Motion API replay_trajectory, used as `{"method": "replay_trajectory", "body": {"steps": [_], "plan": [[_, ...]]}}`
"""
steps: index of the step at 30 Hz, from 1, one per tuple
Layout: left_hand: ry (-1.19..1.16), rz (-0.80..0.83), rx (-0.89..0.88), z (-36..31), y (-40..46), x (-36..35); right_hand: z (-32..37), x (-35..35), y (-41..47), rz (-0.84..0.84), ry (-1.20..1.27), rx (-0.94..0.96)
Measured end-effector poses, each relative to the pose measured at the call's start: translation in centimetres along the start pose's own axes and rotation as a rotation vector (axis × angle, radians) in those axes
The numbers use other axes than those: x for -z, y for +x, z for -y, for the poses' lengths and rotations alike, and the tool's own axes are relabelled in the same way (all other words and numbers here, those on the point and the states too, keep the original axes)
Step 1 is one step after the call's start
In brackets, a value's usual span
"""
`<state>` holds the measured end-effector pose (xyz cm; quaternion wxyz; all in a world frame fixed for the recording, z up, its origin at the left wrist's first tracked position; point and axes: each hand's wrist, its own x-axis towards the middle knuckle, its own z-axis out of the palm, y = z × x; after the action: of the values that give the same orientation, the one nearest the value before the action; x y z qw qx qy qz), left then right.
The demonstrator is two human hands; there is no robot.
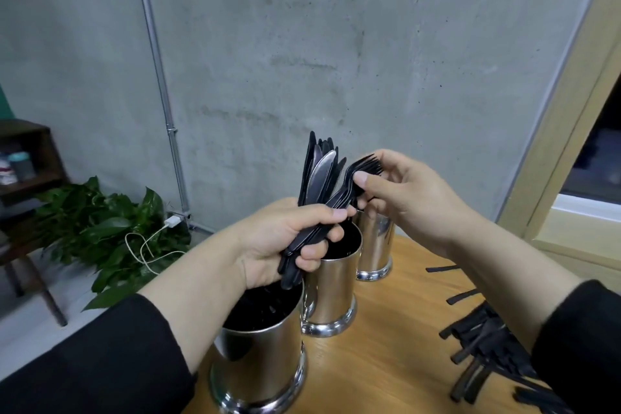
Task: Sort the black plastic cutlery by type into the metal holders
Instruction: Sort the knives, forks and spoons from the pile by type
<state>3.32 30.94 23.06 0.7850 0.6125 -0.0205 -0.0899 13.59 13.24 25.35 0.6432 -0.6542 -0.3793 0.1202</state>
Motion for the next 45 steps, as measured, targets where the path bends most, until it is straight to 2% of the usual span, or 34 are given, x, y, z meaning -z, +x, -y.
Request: {"method": "replay_trajectory", "body": {"steps": [9, 15, 18, 20, 25, 30, 32, 34, 36, 39, 41, 42, 45], "plan": [[0.034, -0.237, -0.093, 0.4, -0.7, -1.5, 0.5, -0.6, -1.5, -0.142, -0.133, 0.046], [0.242, -0.531, -0.193, -0.3, -0.6, 0.8, 1.4, 0.9, -0.3, -0.309, -0.225, 0.084], [0.309, -0.679, -0.275, -0.5, -0.6, 2.9, 1.4, 1.7, 0.9, -0.371, -0.451, 0.117], [0.289, -0.706, -0.298, -0.6, -0.6, 3.8, 0.6, 1.4, 1.6, -0.344, -0.637, 0.105], [0.208, -0.586, -0.284, -0.1, -0.5, 4.0, -2.0, -0.5, 3.5, -0.241, -0.945, 0.187], [0.177, -0.569, -0.296, 0.3, -0.5, 4.5, -5.3, -2.3, 4.4, 0.014, -1.202, 0.198], [0.166, -0.569, -0.302, 0.3, -0.6, 4.8, -6.9, -2.8, 4.6, 0.114, -1.375, 0.183], [0.165, -0.553, -0.307, 0.3, -0.7, 4.9, -7.5, -3.0, 4.6, 0.150, -1.508, 0.129], [0.172, -0.530, -0.311, 0.3, -0.9, 4.9, -6.8, -3.0, 4.3, 0.067, -1.429, 0.149], [0.192, -0.491, -0.307, 0.3, -1.5, 4.8, -3.5, -3.9, 3.6, -0.129, -0.947, 0.169], [0.227, -0.462, -0.290, 0.5, -1.9, 4.6, -0.9, -5.2, 3.2, -0.113, -0.602, 0.118], [0.251, -0.451, -0.282, 0.7, -2.1, 4.4, 0.2, -5.9, 3.0, -0.086, -0.510, 0.109], [0.366, -0.441, -0.290, 1.5, -2.6, 3.9, 2.4, -7.8, 2.4, 0.018, -0.436, 0.103]]}}
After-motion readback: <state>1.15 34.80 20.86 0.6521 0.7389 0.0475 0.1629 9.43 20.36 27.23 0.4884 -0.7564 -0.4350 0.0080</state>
